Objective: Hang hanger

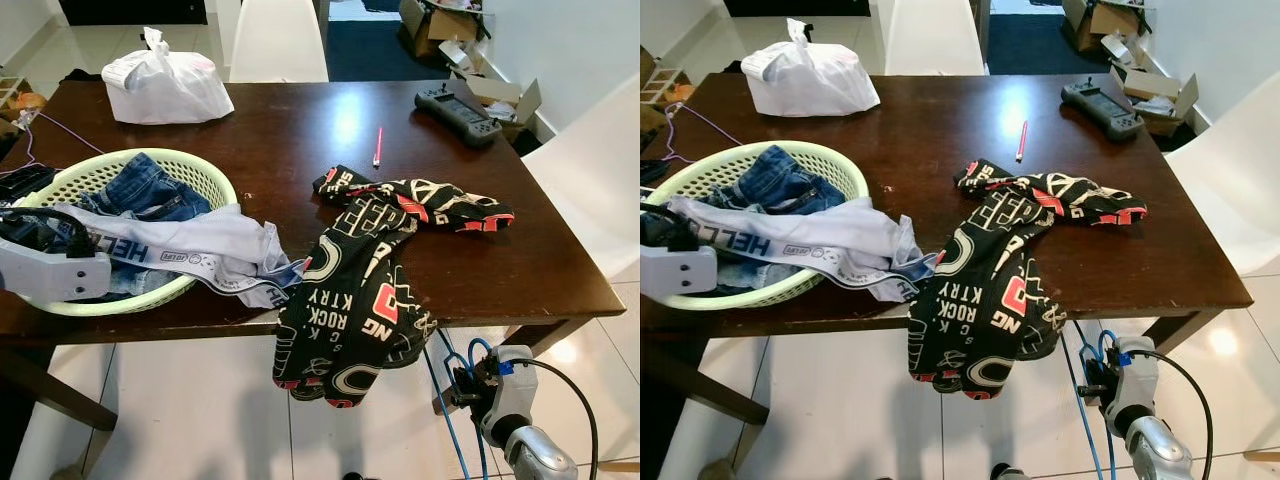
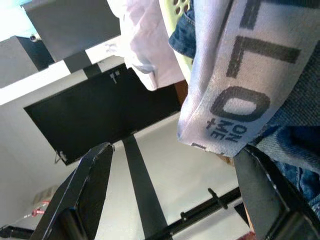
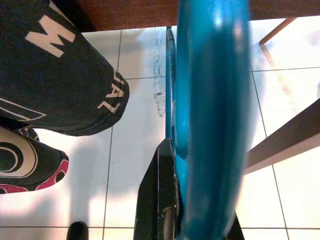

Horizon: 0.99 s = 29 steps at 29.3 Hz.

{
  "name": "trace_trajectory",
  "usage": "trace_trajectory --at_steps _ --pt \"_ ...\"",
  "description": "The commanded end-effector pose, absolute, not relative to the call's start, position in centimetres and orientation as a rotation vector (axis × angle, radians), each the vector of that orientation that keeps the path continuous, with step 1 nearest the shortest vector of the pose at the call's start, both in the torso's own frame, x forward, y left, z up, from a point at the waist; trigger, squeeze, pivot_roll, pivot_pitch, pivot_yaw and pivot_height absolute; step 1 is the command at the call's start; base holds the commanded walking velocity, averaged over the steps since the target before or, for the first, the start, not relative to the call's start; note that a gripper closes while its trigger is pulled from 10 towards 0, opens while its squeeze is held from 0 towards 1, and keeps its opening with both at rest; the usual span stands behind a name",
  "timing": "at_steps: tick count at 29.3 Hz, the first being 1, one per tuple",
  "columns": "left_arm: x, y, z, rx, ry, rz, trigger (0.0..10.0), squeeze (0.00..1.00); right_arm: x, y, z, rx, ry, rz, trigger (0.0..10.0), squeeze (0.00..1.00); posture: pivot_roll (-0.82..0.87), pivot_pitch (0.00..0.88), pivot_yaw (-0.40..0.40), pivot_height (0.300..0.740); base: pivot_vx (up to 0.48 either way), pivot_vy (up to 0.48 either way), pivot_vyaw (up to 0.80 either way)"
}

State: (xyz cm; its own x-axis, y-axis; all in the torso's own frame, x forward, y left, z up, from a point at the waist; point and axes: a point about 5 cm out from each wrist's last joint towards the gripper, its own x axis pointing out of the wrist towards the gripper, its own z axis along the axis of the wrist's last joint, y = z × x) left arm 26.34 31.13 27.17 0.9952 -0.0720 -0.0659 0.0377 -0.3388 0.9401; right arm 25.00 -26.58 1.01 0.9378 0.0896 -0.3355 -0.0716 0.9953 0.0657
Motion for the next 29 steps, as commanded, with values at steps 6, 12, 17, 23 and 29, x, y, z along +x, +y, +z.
trace_trajectory --at_steps 6,12,17,23,29 --pt "26.6 31.5 25.3 1.876 -0.006 -0.138 10.0 0.0 24.5 -26.8 0.5 0.062 0.367 0.065 10.0 0.0 0.07 0.184 -0.023 0.74 0.0 0.0 0.0" --pt "26.5 31.1 23.6 1.858 -0.023 -0.156 10.0 0.0 24.5 -26.8 0.5 0.062 0.367 0.064 10.0 0.0 0.07 0.185 -0.024 0.74 0.0 0.0 0.0" --pt "26.9 30.9 23.3 1.858 -0.096 -0.093 10.0 0.0 24.6 -26.8 0.5 0.062 0.365 0.064 10.0 0.0 0.07 0.183 -0.025 0.74 0.0 0.0 0.0" --pt "27.1 31.1 23.9 1.88 -0.157 -0.016 10.0 0.0 24.6 -26.7 0.6 0.063 0.363 0.062 10.0 0.0 0.07 0.182 -0.022 0.74 0.0 0.0 0.0" --pt "27.2 31.0 24.9 1.883 -0.209 0.038 10.0 0.0 24.7 -26.7 0.6 0.063 0.36 0.061 10.0 0.0 0.07 0.182 -0.022 0.74 0.0 0.0 0.0"
